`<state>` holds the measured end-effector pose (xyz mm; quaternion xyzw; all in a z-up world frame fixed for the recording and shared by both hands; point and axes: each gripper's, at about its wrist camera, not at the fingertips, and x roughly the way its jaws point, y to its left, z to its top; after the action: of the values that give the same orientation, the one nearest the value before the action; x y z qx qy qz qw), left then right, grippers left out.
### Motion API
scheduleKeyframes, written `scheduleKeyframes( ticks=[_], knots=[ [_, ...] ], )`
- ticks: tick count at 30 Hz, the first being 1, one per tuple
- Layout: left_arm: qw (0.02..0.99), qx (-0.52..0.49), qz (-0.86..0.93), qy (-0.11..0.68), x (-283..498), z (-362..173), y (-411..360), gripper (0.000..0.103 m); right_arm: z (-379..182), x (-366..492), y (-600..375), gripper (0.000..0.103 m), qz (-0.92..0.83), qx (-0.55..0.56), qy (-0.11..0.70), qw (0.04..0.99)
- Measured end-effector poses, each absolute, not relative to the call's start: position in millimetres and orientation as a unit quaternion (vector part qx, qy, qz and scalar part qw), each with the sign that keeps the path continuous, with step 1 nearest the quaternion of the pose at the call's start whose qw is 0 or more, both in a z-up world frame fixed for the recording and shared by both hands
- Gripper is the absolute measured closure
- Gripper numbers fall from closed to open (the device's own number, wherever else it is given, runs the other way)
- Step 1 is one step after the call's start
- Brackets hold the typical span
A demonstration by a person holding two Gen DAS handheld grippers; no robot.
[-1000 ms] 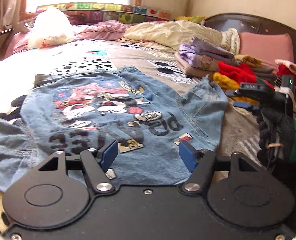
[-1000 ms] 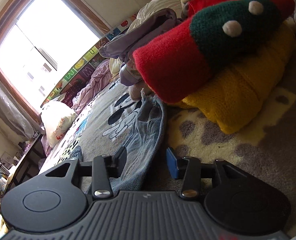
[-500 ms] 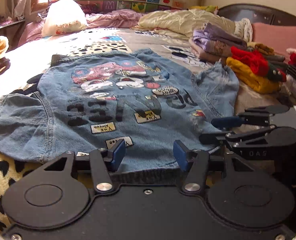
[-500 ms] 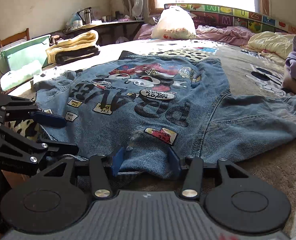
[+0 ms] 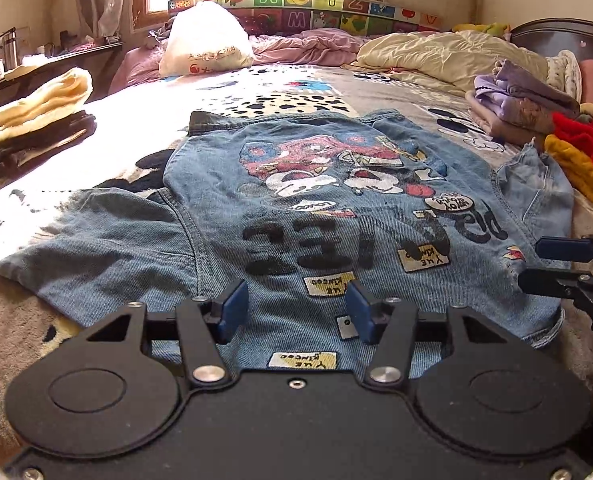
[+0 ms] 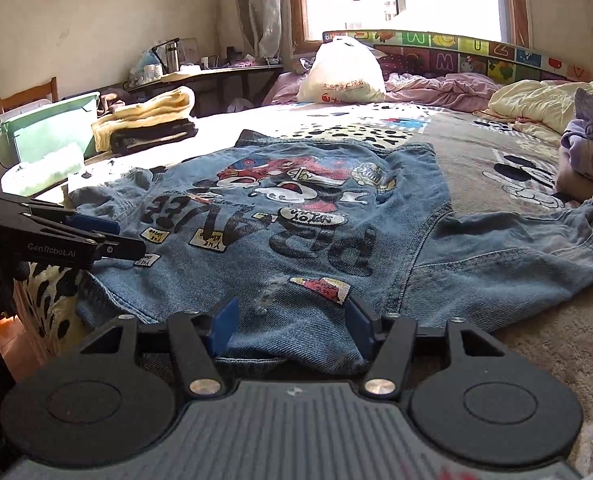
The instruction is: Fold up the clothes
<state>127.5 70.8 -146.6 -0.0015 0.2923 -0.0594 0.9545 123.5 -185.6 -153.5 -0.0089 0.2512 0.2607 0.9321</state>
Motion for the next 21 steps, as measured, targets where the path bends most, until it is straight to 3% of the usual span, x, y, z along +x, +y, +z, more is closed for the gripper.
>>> scheduleKeyframes(
  ticks=[3, 6, 11, 15, 19, 21],
  knots=[
    [0.955, -0.001, -0.065, 0.289, 148, -140, 63, 0.05, -153, 128, -186, 0.044, 0.263, -0.006, 0.235, 0.936],
    [0.936, 0.025, -0.055, 0.346, 180, -150, 56, 0.04, -165, 144, -178, 0.037, 0.252, -0.026, 0.283, 0.925],
    [0.939, -0.063, -0.058, 0.334, 194, -128, 75, 0.04, -160, 140, -192, 0.038, 0.259, 0.005, 0.276, 0.926],
    [0.936, -0.073, -0.051, 0.34, 205, -115, 82, 0.04, -154, 135, -209, 0.038, 0.252, 0.049, 0.239, 0.937],
    [0.92, 0.005, -0.069, 0.387, 186, -117, 79, 0.036, -168, 152, -202, 0.034, 0.243, 0.033, 0.273, 0.93],
    [0.926, 0.037, -0.045, 0.373, 166, -124, 79, 0.037, -167, 152, -198, 0.034, 0.239, 0.02, 0.269, 0.933]
  ],
)
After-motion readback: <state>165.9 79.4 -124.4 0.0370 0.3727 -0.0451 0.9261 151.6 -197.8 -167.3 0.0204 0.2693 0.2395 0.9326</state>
